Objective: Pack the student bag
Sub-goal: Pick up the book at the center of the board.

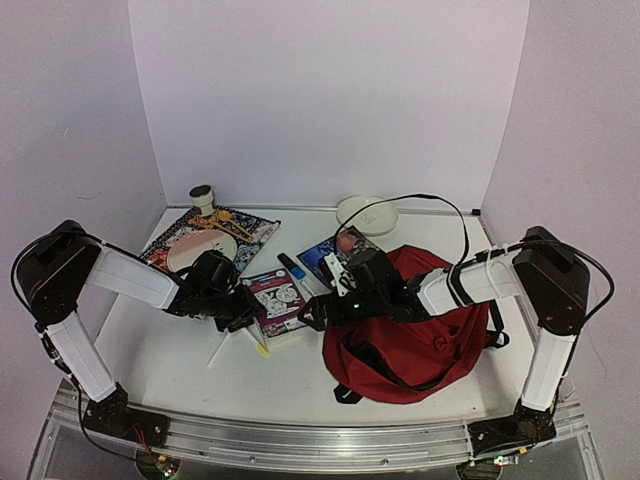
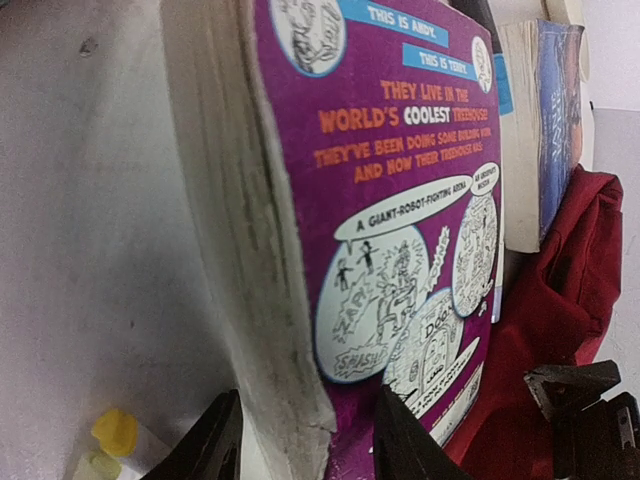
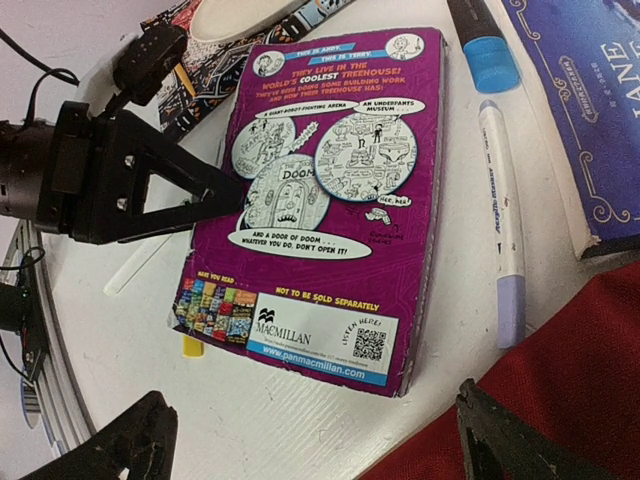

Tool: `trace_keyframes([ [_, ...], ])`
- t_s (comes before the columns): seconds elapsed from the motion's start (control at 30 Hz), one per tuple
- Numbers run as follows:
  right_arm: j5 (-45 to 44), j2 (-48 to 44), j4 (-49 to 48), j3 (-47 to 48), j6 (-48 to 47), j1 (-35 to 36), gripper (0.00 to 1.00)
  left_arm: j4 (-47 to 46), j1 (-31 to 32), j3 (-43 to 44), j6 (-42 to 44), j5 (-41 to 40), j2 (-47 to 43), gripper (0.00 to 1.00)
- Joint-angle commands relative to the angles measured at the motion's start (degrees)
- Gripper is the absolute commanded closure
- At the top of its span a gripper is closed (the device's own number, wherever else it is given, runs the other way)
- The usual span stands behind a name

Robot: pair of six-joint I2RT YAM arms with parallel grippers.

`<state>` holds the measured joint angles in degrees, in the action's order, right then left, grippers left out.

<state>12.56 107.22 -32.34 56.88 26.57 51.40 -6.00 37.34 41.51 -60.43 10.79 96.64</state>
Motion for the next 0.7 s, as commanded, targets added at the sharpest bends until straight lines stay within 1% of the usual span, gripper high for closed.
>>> trace_keyframes([
  [0.0,-0.45,-0.58,0.85,1.89,-0.35,-0.26,0.03,0.12,0.76,3.58,1.84,0.19,2.46,0.59],
  [0.03,-0.47,-0.47,0.87,1.91,-0.31,-0.22,0.03,0.07,0.87,3.81,1.88,0.24,2.77,0.62],
  [0.1,-0.52,-0.4,0.87,1.9,-0.32,-0.19,0.03,0.05,0.97,3.93,1.82,0.43,3.16,0.72],
  [0.2,-0.75,-0.5,0.87,1.8,-1.12,-0.18,0.03,0.05,0.98,3.83,1.59,0.32,2.53,0.93],
  [0.23,-1.02,-0.52,0.87,1.67,-1.54,-0.26,0.03,0.03,0.98,3.77,1.37,0.21,2.02,0.98],
  [0.3,-1.5,-0.81,0.86,1.41,-2.12,-0.22,0.03,-0.12,0.98,3.78,0.96,0.12,1.06,1.0],
  [0.53,-2.99,-1.36,0.84,0.89,-2.61,-0.22,0.02,-2.73,0.26,3.33,-2.27,2.33,-2.42,1.0],
  [0.67,-2.96,-2.16,0.57,0.4,-5.88,-0.21,0.02,-3.04,-0.19,3.14,-3.17,2.87,-5.37,1.0],
])
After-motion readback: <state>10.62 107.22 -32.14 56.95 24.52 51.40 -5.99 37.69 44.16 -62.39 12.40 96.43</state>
